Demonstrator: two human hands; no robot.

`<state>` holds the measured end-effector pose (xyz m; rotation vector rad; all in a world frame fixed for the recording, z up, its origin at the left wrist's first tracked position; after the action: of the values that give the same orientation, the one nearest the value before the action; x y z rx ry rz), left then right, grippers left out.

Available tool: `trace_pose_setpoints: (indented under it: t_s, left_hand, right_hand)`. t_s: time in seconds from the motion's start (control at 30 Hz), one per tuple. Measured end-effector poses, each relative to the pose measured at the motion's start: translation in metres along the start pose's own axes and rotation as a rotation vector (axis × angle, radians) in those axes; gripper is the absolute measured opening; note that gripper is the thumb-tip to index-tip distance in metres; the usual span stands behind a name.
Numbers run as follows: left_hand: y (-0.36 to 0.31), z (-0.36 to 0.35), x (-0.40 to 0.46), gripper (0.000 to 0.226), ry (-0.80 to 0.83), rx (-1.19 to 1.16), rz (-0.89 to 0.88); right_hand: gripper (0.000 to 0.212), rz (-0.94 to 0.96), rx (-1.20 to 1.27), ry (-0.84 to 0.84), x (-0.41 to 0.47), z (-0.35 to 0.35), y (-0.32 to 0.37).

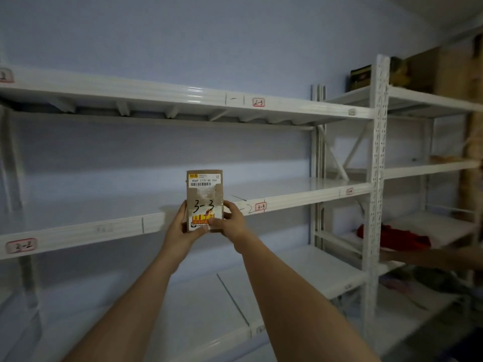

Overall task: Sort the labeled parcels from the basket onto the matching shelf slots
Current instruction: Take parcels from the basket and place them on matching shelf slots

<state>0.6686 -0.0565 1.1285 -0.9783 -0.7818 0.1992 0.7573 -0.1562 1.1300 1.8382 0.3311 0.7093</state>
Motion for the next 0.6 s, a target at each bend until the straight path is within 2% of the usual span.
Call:
trace_pose_setpoints:
  t_s: [0.1,0.27,0.6]
  left_hand:
    - [-0.007,-0.053,0.025,0.079,0.001,0.008,0.046]
    - [-0.025,-0.113,0.062,0.070,-0.029,0.104,0.081]
    - [-0.048,-0.146,0.148,0.059,-0.076,0.386,-0.001]
  right_hand:
    - [0.058,0.023,-0.011,0.007,0.018,0.055,0.017]
    - [0.057,0.080,-0.126,-0.015,0.058,0.119,0.039]
    - [0.060,0.156,-0.330,-0.074,0.141,0.151,0.062]
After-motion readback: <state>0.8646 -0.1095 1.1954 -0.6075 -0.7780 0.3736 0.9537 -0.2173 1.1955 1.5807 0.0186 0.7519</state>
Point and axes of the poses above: each hand's wrist, its own x-axis towards the middle knuckle, its own z-axis out of the back of the hand, y = z × x, the point moved 7 cm from there along x, towards the middle knuckle, and after that the axes turned 11 degrees about x, right-handed, at the moved point
